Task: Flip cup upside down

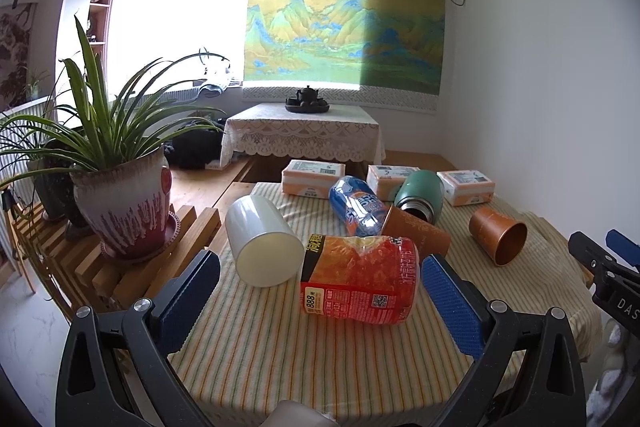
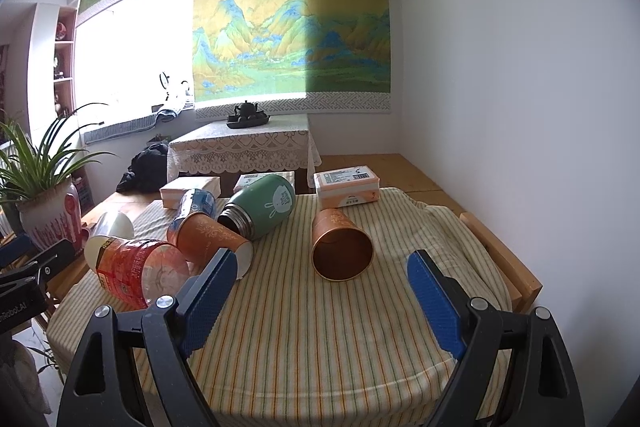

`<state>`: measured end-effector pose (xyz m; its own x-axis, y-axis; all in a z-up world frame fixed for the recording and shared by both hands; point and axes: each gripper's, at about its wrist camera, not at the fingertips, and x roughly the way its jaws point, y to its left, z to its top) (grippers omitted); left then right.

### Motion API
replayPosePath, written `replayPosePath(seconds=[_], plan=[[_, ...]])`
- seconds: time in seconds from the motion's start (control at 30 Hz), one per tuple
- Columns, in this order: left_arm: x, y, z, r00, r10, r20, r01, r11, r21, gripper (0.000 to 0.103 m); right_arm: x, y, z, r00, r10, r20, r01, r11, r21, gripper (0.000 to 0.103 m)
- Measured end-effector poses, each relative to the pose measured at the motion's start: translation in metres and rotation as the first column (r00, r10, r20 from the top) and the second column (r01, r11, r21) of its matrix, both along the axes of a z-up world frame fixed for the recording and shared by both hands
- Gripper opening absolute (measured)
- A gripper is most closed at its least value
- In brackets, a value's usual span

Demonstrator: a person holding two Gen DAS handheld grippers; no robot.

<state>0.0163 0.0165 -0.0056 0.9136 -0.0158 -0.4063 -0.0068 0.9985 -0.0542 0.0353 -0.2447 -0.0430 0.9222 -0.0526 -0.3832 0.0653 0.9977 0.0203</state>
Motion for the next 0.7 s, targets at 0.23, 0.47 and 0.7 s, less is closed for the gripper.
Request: replayPosePath(seconds=[0.23, 0.47, 0.7], plan=[[0.0009, 0.0000, 0.0001, 1.000, 0.000, -0.003, 0.000, 1.000, 0.004, 0.102, 0.0018, 0.0015, -0.0012, 1.000, 0.000, -0.008, 0.000, 1.000, -0.002, 0.084], [0.0004, -0.0011, -0.0021, 1.000, -0.003, -0.009, 0.003, 1.000, 0.001, 0.102, 0.0029, 0.0016, -0.0030, 1.000, 0.004, -0.013, -0.004, 1.000, -0.003, 0.084], [0.0004, -0.0032, -0.0032, 1.000, -0.005, -0.010, 0.005, 1.000, 0.004, 0.102, 0.0057, 0.0012, -0.0051, 1.000, -0.003, -0.020, 0.003, 1.000, 0.006, 0.084]])
